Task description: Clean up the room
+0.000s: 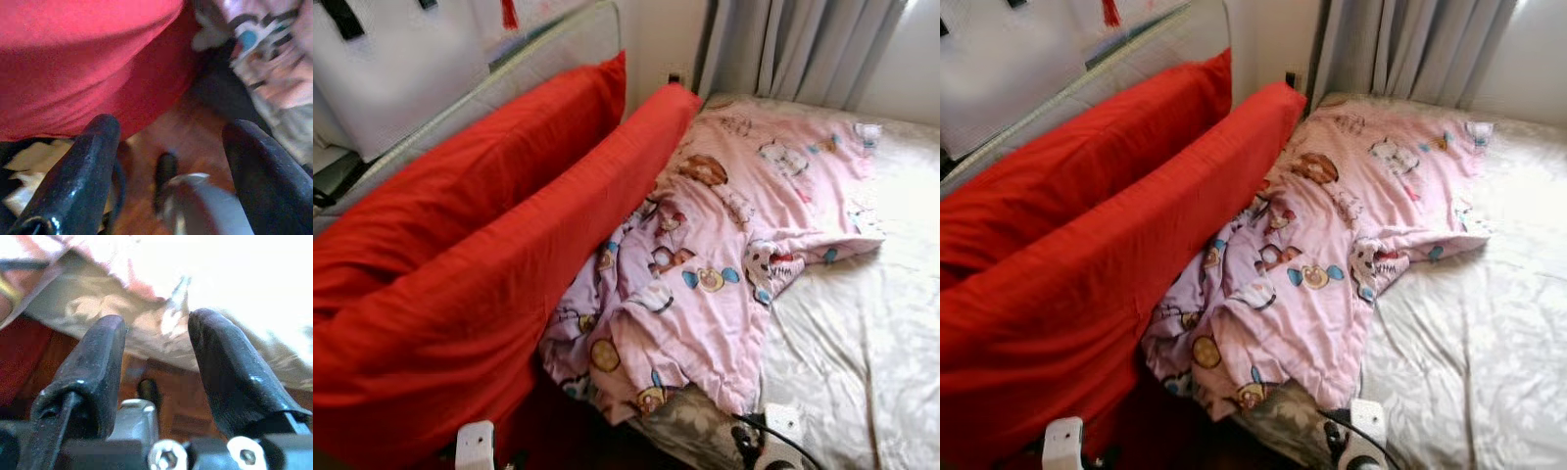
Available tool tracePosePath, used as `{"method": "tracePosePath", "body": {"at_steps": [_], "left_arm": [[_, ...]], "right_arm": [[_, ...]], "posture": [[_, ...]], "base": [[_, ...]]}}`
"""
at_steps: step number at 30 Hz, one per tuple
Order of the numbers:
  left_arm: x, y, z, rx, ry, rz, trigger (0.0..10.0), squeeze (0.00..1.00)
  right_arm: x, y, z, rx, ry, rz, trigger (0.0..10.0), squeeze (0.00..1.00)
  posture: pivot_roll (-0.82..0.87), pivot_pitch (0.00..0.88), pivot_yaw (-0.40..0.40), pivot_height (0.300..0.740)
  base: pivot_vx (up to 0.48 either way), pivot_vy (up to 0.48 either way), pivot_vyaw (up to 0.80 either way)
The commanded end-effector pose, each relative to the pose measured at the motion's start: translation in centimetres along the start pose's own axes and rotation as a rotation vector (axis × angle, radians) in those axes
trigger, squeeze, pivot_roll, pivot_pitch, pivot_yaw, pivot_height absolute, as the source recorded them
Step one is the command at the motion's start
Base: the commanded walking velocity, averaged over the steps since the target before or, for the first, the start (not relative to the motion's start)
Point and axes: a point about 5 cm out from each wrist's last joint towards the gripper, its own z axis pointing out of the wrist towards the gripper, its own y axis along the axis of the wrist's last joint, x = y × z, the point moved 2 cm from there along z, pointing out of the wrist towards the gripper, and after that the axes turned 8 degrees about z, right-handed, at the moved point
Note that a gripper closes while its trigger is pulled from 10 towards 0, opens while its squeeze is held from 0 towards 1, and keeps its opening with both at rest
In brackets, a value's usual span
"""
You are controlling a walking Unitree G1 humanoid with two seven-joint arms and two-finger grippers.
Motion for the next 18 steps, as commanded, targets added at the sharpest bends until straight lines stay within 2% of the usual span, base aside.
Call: {"method": "tracePosePath", "body": {"at_steps": [1,3,4,5,6,7,12,16,18], "left_arm": [[0.4,-0.6,-0.3,0.004,0.006,-0.015,10.0,0.00],[0.3,-0.3,-0.4,-0.027,-0.007,-0.023,10.0,0.00],[0.3,-0.3,-0.4,-0.032,-0.010,-0.022,10.0,0.00],[-1.0,2.5,0.3,-0.158,-0.029,-0.006,10.0,0.00],[-2.8,6.8,0.7,-0.351,-0.054,0.008,10.0,0.00],[-3.2,7.8,0.6,-0.399,-0.059,0.008,10.0,0.00],[-3.2,8.5,0.2,-0.465,-0.064,0.010,10.0,0.00],[-3.5,9.3,-0.8,-0.551,-0.058,0.003,10.0,0.00],[-3.5,9.4,-1.0,-0.563,-0.057,0.008,10.0,0.00]], "right_arm": [[0.6,1.9,0.5,-0.075,0.026,0.009,10.0,0.00],[2.7,8.0,1.5,-0.277,0.103,-0.007,10.0,0.00],[2.9,8.6,1.5,-0.302,0.111,-0.007,10.0,0.00],[2.9,8.9,1.4,-0.322,0.117,-0.006,10.0,0.00],[3.0,9.6,1.3,-0.361,0.125,-0.001,10.0,0.00],[3.0,9.8,1.2,-0.375,0.127,0.001,10.0,0.00],[2.8,10.6,0.8,-0.442,0.134,-0.011,10.0,0.00],[3.0,10.2,-0.1,-0.489,0.148,-0.015,10.0,0.00],[3.0,10.0,-0.2,-0.495,0.148,-0.013,10.0,0.00]], "posture": [[-0.02,0.068,-0.011,0.740],[-0.03,0.064,-0.012,0.740],[-0.03,0.064,-0.012,0.740],[-0.03,0.065,-0.012,0.740],[-0.03,0.062,-0.013,0.740],[-0.03,0.061,-0.013,0.740],[-0.03,0.057,-0.016,0.740],[-0.03,0.048,-0.012,0.740],[-0.03,0.046,-0.009,0.740]], "base": [[0.000,0.000,0.00],[0.000,0.000,0.00],[0.000,0.000,0.00],[0.000,0.000,0.00],[0.000,0.000,0.00],[0.000,0.000,0.00],[0.000,0.000,0.00],[0.000,0.000,0.00],[0.000,0.000,0.00]]}}
